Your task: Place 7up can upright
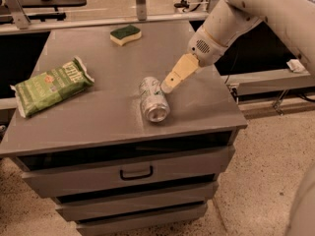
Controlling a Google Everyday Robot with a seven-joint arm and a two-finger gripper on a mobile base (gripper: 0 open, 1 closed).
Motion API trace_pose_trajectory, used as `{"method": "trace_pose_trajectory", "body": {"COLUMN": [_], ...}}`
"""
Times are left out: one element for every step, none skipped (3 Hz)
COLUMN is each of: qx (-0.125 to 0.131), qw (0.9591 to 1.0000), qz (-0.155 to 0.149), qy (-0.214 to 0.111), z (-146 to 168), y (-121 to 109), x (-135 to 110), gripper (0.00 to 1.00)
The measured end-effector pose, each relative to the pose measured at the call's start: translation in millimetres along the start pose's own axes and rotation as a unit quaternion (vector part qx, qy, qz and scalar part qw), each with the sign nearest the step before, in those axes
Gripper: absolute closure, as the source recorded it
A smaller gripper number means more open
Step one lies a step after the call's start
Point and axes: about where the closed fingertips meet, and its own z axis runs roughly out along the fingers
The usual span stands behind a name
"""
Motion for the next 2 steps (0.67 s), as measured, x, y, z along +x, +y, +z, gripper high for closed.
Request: {"method": "trace_pose_trajectory", "body": {"qx": [-0.006, 0.011], "qw": [0.9981, 0.9936], "qz": [0.06, 0.106], "qy": [0.012, 0.038], "z": [17, 33], "y": [1, 10], "x": [-18, -25], "gripper": [0.0, 0.0]}}
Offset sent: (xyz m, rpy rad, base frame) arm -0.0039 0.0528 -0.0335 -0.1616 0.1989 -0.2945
